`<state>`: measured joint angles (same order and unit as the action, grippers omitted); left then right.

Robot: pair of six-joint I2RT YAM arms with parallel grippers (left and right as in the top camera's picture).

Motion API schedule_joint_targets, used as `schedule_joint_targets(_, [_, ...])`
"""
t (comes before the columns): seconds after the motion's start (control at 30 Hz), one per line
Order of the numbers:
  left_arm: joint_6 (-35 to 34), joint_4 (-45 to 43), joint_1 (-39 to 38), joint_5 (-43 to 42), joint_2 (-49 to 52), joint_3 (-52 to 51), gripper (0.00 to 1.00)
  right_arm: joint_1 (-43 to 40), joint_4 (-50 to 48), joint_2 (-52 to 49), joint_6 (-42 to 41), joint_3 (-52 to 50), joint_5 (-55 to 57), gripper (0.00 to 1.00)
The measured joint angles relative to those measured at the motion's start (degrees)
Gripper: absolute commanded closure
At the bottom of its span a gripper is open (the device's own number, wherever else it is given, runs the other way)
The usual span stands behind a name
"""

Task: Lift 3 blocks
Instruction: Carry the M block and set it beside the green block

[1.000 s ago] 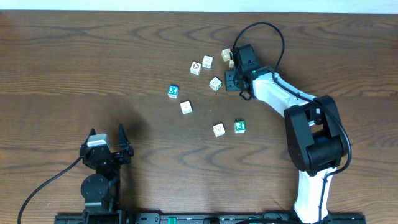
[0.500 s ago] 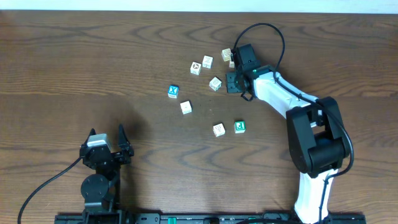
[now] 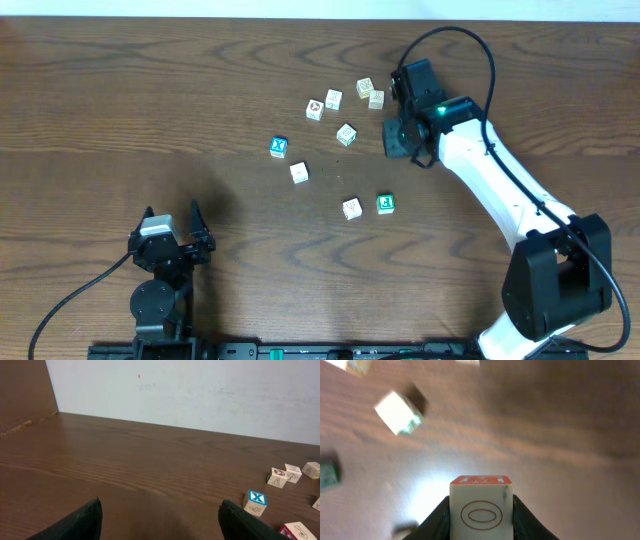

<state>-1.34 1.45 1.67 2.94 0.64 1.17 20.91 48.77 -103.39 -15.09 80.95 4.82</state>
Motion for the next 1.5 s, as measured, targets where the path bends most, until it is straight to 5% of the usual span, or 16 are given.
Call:
schedule_joint_targets(0.33, [0.0, 0.0, 0.0, 0.0, 0.0, 0.0, 0.25, 0.0, 10.0, -0.1, -2.8, -3.0, 1.0, 0.79])
schedule_joint_targets(0.77, [0.0, 0.0, 0.0, 0.0, 0.0, 0.0, 0.25, 0.0, -2.1, 0.7, -5.9, -20.2, -1.6, 0.78])
schedule_joint_targets(1.5, [0.0, 0.0, 0.0, 0.0, 0.0, 0.0, 0.25, 2.6, -9.4, 1.1, -6.4, -21.8, -4.7, 0.69])
